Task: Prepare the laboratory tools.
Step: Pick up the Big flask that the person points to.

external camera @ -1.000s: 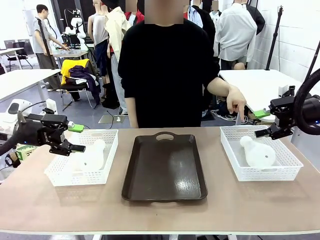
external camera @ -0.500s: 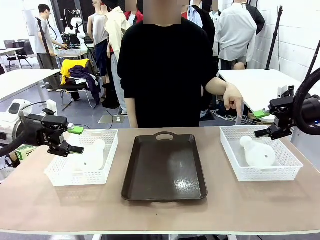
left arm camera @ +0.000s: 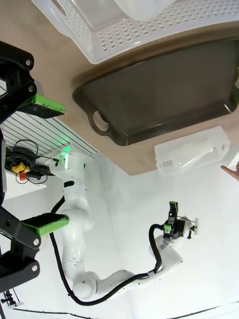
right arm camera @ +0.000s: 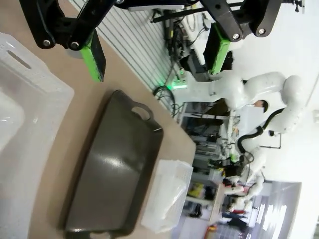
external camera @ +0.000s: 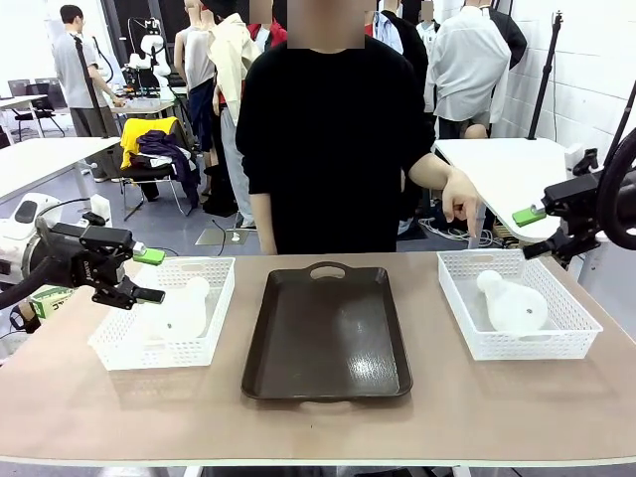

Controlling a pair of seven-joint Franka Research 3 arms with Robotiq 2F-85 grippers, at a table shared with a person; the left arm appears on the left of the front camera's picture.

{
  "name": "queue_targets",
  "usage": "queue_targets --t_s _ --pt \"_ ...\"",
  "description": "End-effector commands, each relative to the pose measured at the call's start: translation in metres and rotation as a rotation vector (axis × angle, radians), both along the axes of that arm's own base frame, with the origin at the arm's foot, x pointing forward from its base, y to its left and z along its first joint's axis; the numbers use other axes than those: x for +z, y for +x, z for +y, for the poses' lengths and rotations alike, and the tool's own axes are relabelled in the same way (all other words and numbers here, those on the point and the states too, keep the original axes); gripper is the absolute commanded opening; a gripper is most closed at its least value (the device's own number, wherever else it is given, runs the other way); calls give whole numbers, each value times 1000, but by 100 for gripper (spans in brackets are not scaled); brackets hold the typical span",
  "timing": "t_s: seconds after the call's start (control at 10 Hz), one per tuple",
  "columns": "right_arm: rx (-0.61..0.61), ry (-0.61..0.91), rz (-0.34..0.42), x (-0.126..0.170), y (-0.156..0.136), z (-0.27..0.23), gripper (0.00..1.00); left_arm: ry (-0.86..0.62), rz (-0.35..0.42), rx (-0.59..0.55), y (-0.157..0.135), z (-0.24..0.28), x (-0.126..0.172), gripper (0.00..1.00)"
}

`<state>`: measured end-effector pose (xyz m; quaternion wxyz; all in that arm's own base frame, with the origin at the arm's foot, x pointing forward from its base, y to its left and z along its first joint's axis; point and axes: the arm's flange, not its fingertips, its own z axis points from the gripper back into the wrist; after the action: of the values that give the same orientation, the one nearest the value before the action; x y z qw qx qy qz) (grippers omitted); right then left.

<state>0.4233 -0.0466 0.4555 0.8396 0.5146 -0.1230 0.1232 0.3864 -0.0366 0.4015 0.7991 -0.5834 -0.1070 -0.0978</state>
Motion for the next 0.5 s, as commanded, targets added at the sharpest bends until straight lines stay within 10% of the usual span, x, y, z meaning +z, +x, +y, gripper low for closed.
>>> queue_targets --t_s 0.0,0.4 --pt "-56 -190 5 22 9 -1 100 -31 -29 6 0 -1 -1 100" --pt "-282 -837 -100 34 68 45 100 -31 -29 6 0 -1 -1 100"
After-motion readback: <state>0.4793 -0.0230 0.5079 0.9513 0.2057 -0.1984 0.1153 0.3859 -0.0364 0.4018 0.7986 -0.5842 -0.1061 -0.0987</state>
